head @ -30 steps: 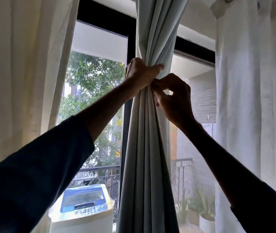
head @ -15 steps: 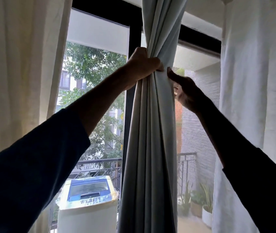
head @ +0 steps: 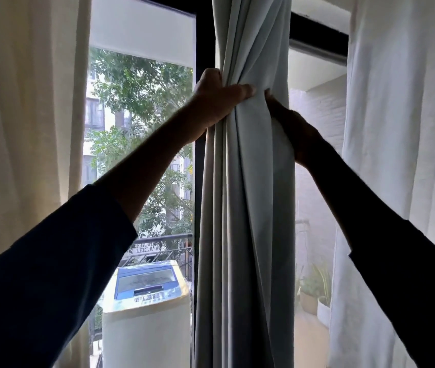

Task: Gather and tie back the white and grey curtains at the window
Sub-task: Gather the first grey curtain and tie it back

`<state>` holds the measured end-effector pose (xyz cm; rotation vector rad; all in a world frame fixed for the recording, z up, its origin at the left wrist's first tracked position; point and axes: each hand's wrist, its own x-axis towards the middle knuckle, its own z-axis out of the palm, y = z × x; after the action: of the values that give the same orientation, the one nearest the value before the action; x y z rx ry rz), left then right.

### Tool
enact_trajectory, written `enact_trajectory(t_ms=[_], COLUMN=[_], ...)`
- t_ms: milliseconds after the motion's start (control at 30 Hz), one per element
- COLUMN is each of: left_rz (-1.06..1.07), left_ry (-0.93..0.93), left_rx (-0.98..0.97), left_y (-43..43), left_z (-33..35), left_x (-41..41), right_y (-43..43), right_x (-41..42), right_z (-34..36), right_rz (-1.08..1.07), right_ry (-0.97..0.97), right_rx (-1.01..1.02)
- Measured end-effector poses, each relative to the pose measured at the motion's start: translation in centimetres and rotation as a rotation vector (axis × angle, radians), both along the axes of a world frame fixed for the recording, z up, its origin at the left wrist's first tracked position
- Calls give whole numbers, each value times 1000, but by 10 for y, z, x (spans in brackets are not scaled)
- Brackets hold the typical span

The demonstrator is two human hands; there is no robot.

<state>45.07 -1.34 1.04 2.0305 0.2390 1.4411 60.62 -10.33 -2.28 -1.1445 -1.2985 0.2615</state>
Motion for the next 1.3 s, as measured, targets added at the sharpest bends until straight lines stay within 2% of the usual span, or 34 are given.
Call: enact_trajectory(t_ms=[133,300,433,667,967,1133,1300], left_rz=[331,444,500,630,799,840,922], left_ry=[-9,-30,-22,76,208,282,401], left_rx=[176,270,307,244,172,164,159], left_y=[-9,-10,-12,-27,-79,-106,-124], left_z=[-36,-78,-84,-94,-137,-166,-210], left_x=[12,25,27,32,39,37,41], right_y=[-3,-5,-5,-7,-32,-44,-50], right_x=[9,22,27,25,42,45,42], right_z=[-28,-70,-83,-86,-119,-157,-208], right_rz=[-108,-10,66,25,92,119,-16], right_ry=[60,111,143,63,19,-6,-132], right_rx=[37,4,-44,16,65,-7,-90])
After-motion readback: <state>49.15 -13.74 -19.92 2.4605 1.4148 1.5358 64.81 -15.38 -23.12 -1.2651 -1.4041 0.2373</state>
